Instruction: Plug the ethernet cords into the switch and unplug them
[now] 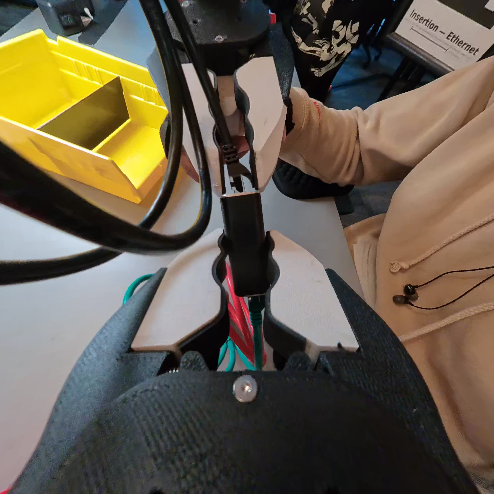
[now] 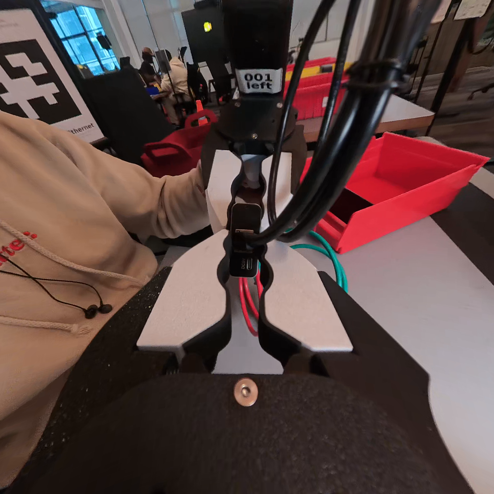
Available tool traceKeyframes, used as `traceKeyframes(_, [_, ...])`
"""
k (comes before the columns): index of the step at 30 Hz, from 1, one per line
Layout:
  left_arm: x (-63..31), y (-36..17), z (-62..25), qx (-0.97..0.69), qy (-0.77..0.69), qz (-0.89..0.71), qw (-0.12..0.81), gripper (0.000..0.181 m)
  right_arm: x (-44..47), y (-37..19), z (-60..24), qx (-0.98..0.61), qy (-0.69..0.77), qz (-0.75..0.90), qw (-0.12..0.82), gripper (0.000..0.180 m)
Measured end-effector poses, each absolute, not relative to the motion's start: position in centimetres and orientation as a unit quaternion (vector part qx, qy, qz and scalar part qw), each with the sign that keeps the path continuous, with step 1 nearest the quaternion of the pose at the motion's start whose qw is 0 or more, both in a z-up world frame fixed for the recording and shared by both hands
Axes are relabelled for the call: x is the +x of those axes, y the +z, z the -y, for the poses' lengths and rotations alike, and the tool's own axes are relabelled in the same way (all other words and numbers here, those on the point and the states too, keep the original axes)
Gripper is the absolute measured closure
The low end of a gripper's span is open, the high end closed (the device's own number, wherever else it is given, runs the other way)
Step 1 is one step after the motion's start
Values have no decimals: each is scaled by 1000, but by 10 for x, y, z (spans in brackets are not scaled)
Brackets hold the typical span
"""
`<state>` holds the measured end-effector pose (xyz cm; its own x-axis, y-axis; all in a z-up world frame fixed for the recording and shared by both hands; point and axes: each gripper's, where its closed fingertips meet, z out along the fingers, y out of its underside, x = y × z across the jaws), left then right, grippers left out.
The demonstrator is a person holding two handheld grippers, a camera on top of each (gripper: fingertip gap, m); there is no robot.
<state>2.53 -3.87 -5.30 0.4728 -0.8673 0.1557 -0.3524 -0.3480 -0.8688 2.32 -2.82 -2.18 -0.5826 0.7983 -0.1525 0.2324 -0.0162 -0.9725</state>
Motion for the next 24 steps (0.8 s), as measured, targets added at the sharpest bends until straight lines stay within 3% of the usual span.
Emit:
traceKeyframes(6, [30,-48,24,-730,-342,-382,453,155,26,-19,15,-391,611,643,245,164])
traceKeyframes(17, [31,-56,32,-754,-332,-392,410,155,31,-26,25,-382,605,667,209,166])
traceKeyframes(24, [22,-58,27,-770,-306,-376,415,155,22,-28,18,-402,537,687,279,166])
